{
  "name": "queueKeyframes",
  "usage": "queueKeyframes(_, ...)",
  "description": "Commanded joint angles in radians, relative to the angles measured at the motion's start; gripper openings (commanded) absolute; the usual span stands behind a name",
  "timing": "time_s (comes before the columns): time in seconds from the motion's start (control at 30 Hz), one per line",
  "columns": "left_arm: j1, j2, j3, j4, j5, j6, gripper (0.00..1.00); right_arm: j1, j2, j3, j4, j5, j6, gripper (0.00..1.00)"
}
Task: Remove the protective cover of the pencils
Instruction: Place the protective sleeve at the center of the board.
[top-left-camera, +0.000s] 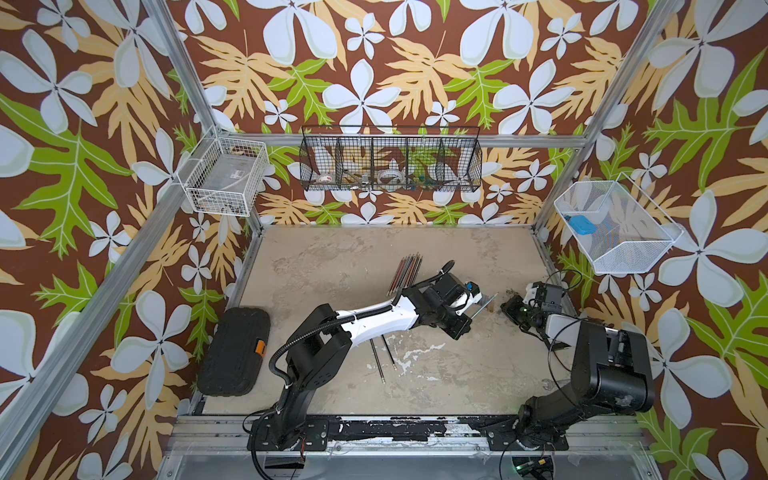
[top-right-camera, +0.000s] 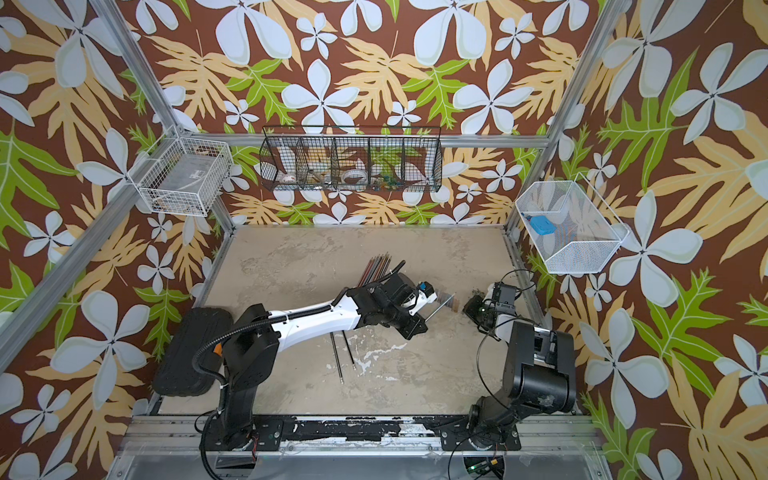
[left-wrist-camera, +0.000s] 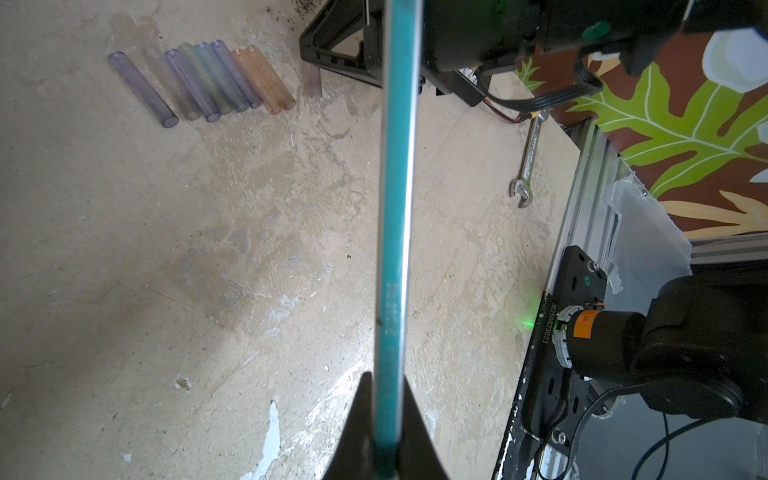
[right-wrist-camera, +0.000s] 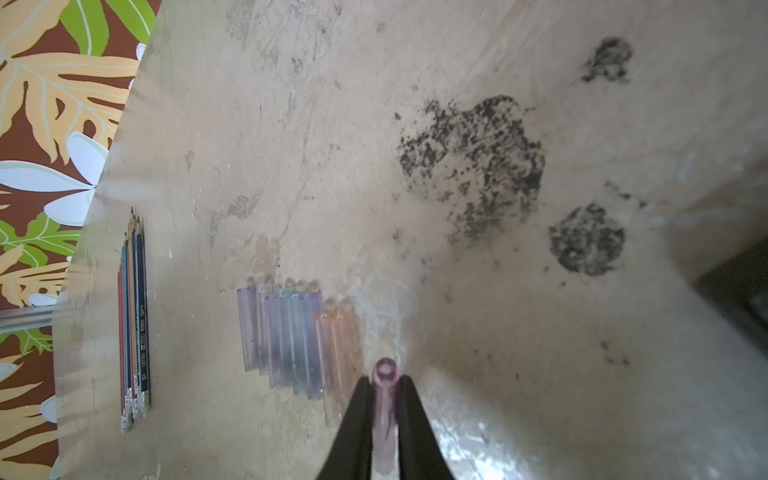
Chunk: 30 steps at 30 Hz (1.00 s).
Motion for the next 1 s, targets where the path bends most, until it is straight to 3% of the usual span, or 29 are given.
queueKeyframes(0.0, 0.002, 0.005, 0.010, -0.012, -0.001, 0.011, 0.00, 0.003, 0.015, 0.005, 0.012, -0.003, -0.019, 0.16)
queueKeyframes(0.43, 0.001, 0.001, 0.011, -0.013, 0.003, 0.011, 0.00, 0.011, 0.044, 0.014, 0.052, -0.048, -0.007, 0.22)
queueKeyframes(0.97, 0.003, 0.028, 0.022, -0.022, -0.010, 0.018, 0.00, 0.011, 0.069, 0.010, 0.102, -0.131, 0.029, 0.22)
